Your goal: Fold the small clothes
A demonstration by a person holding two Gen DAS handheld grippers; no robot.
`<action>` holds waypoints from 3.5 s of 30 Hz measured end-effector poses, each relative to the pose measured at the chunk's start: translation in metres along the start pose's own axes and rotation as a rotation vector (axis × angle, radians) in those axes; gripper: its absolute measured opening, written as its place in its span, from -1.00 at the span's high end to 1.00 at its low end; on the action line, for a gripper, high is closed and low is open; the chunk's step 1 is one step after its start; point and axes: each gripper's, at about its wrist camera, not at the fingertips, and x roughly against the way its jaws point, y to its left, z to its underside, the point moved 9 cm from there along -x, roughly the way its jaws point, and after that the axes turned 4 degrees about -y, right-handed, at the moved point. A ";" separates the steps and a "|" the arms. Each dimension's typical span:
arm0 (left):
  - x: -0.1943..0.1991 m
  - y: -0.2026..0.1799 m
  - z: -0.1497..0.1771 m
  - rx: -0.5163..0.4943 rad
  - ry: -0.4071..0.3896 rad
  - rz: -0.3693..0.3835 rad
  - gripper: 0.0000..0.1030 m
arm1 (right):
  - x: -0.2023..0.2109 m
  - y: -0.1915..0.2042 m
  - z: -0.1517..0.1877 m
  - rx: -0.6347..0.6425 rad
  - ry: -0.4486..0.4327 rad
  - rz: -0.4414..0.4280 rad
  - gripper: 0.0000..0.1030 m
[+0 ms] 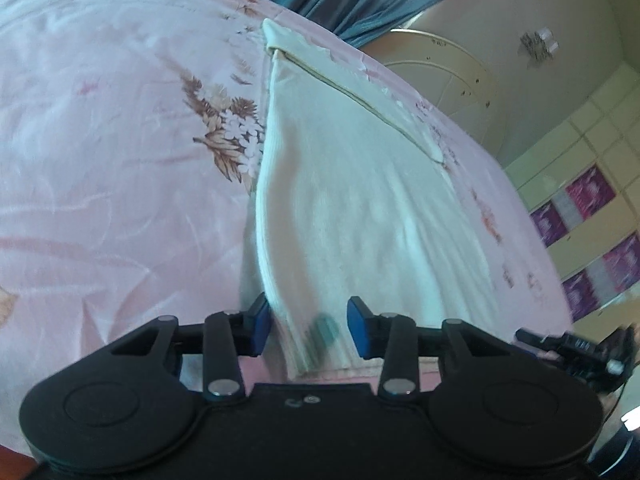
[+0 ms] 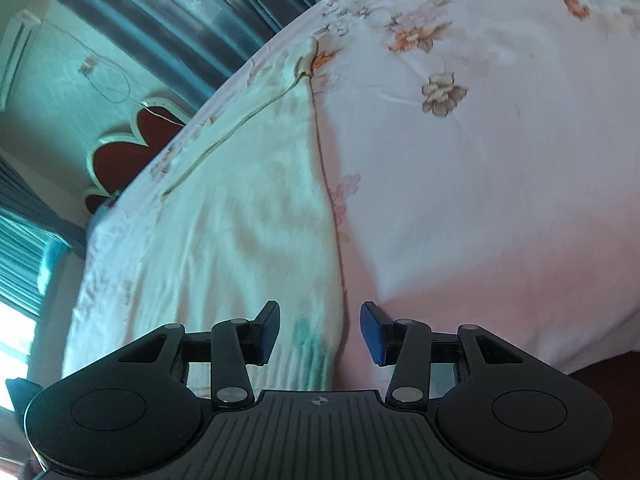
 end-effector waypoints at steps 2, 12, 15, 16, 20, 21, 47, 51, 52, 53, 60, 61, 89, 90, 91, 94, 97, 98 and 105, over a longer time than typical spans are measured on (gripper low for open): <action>-0.004 -0.001 0.002 0.030 0.013 0.041 0.26 | -0.004 0.001 0.001 -0.014 0.011 -0.024 0.12; -0.016 0.005 0.002 0.057 0.012 0.046 0.72 | -0.013 0.007 0.003 -0.024 0.038 -0.081 0.33; -0.015 0.007 0.002 0.060 0.008 0.047 0.72 | -0.020 0.007 0.003 -0.036 0.046 -0.090 0.46; -0.014 0.006 0.002 0.056 0.006 0.045 0.77 | -0.020 0.008 0.003 -0.039 0.044 -0.101 0.46; -0.012 0.006 0.002 0.036 -0.001 0.030 0.86 | -0.021 0.012 0.002 -0.048 0.026 -0.127 0.48; -0.011 0.007 0.002 0.040 -0.002 0.032 0.86 | -0.020 0.010 0.001 -0.054 0.017 -0.126 0.48; -0.010 0.016 -0.001 0.093 0.002 0.060 0.92 | -0.029 0.000 0.000 -0.078 0.059 -0.167 0.94; 0.004 0.003 -0.014 0.084 -0.084 0.089 0.94 | -0.016 0.020 -0.014 -0.035 -0.006 -0.201 0.95; 0.006 0.002 -0.016 0.067 -0.097 0.071 0.94 | -0.013 0.022 -0.017 -0.020 -0.018 -0.195 0.95; 0.004 0.005 -0.016 0.050 -0.088 0.037 0.94 | -0.015 0.021 -0.018 0.005 -0.015 -0.162 0.95; 0.013 0.011 -0.020 0.123 -0.110 0.057 0.94 | -0.012 0.026 -0.033 0.011 -0.045 -0.146 0.95; 0.018 0.007 -0.026 0.130 -0.132 0.074 0.94 | -0.008 0.033 -0.042 0.028 -0.069 -0.150 0.95; -0.224 0.023 -0.316 0.157 -0.113 0.096 0.92 | -0.270 0.047 -0.331 -0.083 -0.085 0.027 0.94; -0.229 0.027 -0.318 0.169 -0.114 0.111 0.90 | -0.276 0.043 -0.334 -0.076 -0.097 0.032 0.94; -0.232 0.029 -0.321 0.172 -0.126 0.124 0.71 | -0.280 0.041 -0.336 -0.062 -0.105 0.037 0.93; -0.226 0.034 -0.332 0.156 -0.198 0.133 0.04 | -0.280 0.042 -0.342 -0.003 -0.145 0.066 0.53; -0.214 0.037 -0.342 0.128 -0.256 0.144 -0.19 | -0.267 0.044 -0.353 0.063 -0.246 0.060 -0.48; -0.214 0.037 -0.343 0.102 -0.236 0.148 -0.15 | -0.266 0.045 -0.355 0.072 -0.242 0.057 -0.47; -0.222 0.017 -0.335 -0.162 -0.132 0.116 0.05 | -0.284 0.053 -0.342 0.279 -0.136 0.118 -0.03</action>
